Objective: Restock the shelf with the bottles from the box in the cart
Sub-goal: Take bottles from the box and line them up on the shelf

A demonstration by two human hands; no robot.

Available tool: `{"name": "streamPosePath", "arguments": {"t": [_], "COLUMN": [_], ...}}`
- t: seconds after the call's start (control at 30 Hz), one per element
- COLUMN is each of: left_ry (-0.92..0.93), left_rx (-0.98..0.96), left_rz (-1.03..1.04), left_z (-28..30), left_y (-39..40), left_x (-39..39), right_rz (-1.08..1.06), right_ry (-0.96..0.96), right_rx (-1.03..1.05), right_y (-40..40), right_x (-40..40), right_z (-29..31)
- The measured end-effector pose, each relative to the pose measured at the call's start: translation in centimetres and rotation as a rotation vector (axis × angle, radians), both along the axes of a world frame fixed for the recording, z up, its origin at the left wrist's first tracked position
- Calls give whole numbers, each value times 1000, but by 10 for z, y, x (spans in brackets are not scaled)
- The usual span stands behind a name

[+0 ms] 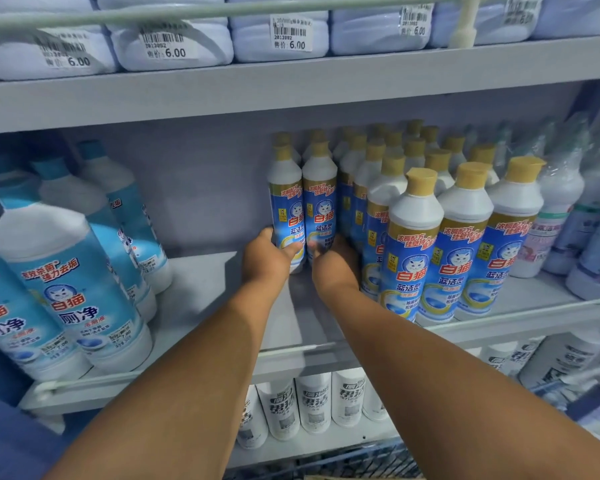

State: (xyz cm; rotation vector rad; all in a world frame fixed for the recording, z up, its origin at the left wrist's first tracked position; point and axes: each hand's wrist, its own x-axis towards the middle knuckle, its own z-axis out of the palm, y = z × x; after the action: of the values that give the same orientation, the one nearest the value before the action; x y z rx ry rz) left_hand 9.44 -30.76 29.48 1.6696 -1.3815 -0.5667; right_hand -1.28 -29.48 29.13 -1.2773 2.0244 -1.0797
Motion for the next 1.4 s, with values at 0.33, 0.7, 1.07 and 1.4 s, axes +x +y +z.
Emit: {"name": "streamPosePath", "arguments": {"t": [0.33,0.7,1.07,1.4], "left_ry": [-9,51,4,-60], "left_rx": [-20,-103,-83,59], "left_rz": [-14,-60,-107,-172], "left_z": [-8,-11,-12,0], "left_y": [-17,-14,-15,-15], "left_x": [5,7,12,13], "right_rz": [-7,0,7,17], "right_ry": [-23,89,189,300], "right_rx": [104,144,117,48], "right_y": [-12,-17,-8,6], "right_x": [0,3,2,4], "right_z": [6,6,9,7]}}
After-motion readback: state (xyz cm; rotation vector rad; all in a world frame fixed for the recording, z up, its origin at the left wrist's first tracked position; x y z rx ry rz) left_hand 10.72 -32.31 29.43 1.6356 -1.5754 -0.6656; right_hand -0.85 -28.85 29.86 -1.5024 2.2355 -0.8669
